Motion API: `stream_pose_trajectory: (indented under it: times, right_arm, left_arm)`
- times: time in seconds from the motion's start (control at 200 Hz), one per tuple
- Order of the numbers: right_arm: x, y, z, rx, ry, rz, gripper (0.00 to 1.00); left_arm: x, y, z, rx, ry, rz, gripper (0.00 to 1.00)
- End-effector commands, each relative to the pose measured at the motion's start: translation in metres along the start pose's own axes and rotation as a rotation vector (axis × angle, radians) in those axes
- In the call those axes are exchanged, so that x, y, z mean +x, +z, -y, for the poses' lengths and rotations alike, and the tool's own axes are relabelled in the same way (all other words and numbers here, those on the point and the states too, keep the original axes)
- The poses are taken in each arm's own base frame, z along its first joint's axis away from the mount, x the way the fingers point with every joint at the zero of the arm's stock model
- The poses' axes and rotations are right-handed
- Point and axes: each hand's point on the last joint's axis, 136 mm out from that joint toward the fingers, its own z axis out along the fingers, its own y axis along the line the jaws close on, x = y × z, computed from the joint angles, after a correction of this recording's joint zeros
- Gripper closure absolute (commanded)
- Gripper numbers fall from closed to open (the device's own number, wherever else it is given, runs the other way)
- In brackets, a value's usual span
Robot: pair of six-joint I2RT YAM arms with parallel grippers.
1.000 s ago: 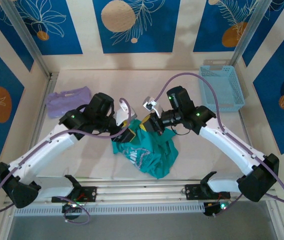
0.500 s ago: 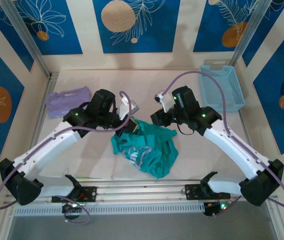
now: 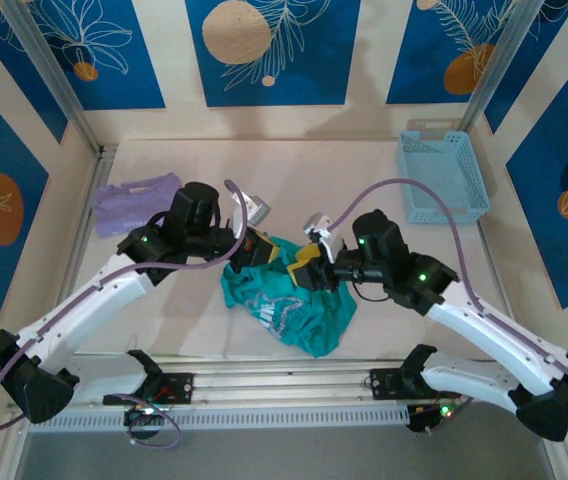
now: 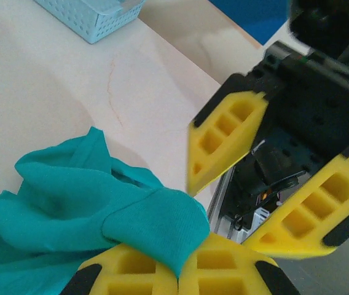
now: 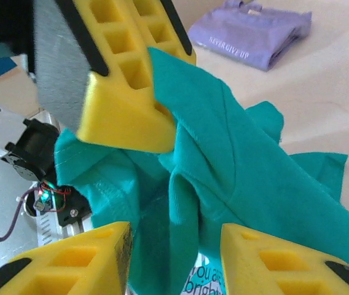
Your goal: Fold the inside-out t-shirt
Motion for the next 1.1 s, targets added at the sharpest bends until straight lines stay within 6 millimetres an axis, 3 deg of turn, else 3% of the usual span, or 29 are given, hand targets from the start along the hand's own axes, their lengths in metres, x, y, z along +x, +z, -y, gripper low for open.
stream_pose_trajectory:
  times: [0.0, 0.12, 0.28, 0.365, 0.52, 0.65, 0.83, 0.94, 1.095]
  right_arm:
    - [-0.016, 0.007, -0.006, -0.035, -0.022, 0.051, 0.57]
    - [-0.020, 0.014, 0.002, 0.002, -0.021, 0.047, 0.65]
    - [-0.014, 0.015, 0.004, -0.020, -0.014, 0.023, 1.00]
    - [-0.014, 0.005, -0.009, -0.136, 0.004, 0.047, 1.00]
    - [-0.027, -0.007, -0.031, -0.359, 0.066, 0.116, 1.00]
    - [-0.031, -0.007, -0.027, -0.373, 0.095, 0.119, 1.00]
    - [-0.038, -0.007, -0.020, -0.398, 0.144, 0.128, 1.00]
    - [-0.039, -0.003, -0.011, -0.380, 0.188, 0.106, 1.00]
    - [-0.042, 0.001, -0.001, -0.361, 0.251, 0.082, 1.00]
  left_arm:
    - [-0.005, -0.007, 0.010, 0.049, 0.016, 0.031, 1.00]
    - [-0.001, -0.007, 0.009, 0.042, 0.027, 0.021, 1.00]
    - [0.000, -0.010, 0.004, 0.008, 0.041, 0.028, 1.00]
    - [-0.003, -0.014, -0.013, -0.074, 0.022, 0.052, 1.00]
    - [0.000, -0.018, -0.035, -0.185, 0.016, 0.061, 0.76]
    - [0.004, -0.027, -0.042, -0.255, 0.051, 0.055, 0.56]
    - [0.001, -0.046, -0.038, -0.320, 0.122, 0.106, 0.43]
    - [0.000, -0.056, -0.029, -0.368, 0.208, 0.108, 0.42]
    - [0.002, -0.056, -0.004, -0.369, 0.345, 0.051, 0.54]
